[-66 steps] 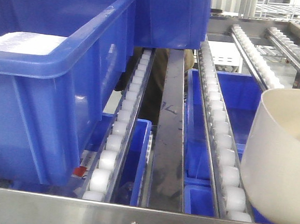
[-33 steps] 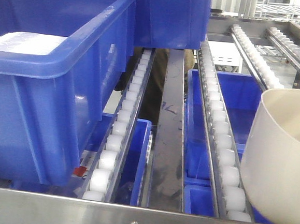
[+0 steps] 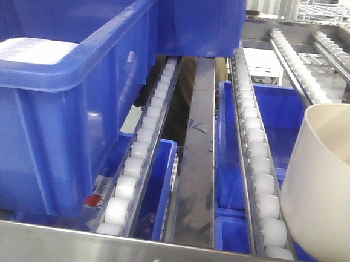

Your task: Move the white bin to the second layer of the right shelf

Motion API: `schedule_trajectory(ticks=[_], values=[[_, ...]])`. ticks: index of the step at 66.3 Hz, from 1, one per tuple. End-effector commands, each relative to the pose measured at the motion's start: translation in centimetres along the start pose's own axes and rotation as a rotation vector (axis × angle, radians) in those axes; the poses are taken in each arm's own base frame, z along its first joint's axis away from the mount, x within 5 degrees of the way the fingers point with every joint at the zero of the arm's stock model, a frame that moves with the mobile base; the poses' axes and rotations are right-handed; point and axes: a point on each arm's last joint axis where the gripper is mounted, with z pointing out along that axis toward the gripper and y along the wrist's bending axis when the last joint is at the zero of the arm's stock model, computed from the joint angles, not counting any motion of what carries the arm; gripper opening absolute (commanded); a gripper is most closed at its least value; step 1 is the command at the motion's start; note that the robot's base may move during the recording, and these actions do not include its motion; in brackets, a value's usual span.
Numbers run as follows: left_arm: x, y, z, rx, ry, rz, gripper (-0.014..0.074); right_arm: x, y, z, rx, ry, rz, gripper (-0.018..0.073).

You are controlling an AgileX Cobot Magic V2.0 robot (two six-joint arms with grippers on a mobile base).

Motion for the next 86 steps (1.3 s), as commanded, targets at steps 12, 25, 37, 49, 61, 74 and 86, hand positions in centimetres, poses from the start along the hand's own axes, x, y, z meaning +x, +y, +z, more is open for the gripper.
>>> schedule_trajectory(ticks=[12,25,37,49,61,74,86], values=[[0.4,0.0,0.0,0.005,-0.06,-0.01,0.0085,-1.5,0.3,-1.8,-0.04,-0.201,-0.01,0.0056],[0.4,0.0,0.0,0.005,-0.06,-0.01,0.0085,1.7,-0.1,-2.6,-0.011,-0.205,-0.011,0.0056],[0.4,0.0,0.0,0.005,-0.06,-0.01,0.0085,2.8,-0.4,-3.4,0.04,-0.167,-0.013,0.0056],[0.4,0.0,0.0,0.005,-0.06,-0.01,0.0085,2.6,-0.7,-3.8,0.095,-0.208,-0.015,0.0056],[0.4,0.0,0.0,0.005,-0.06,-0.01,0.0085,2.7,-0.7,-3.8,0.093,-0.194,-0.014,0.0056],[0.4,0.0,0.0,0.005,-0.06,-0.01,0.0085,2.7,-0.7,-3.8,0.093,-0.2,-0.015,0.0056],[0.4,0.0,0.0,0.005,-0.06,-0.01,0.0085,2.7,-0.7,-3.8,0.093,-0.199,-0.015,0.0056]])
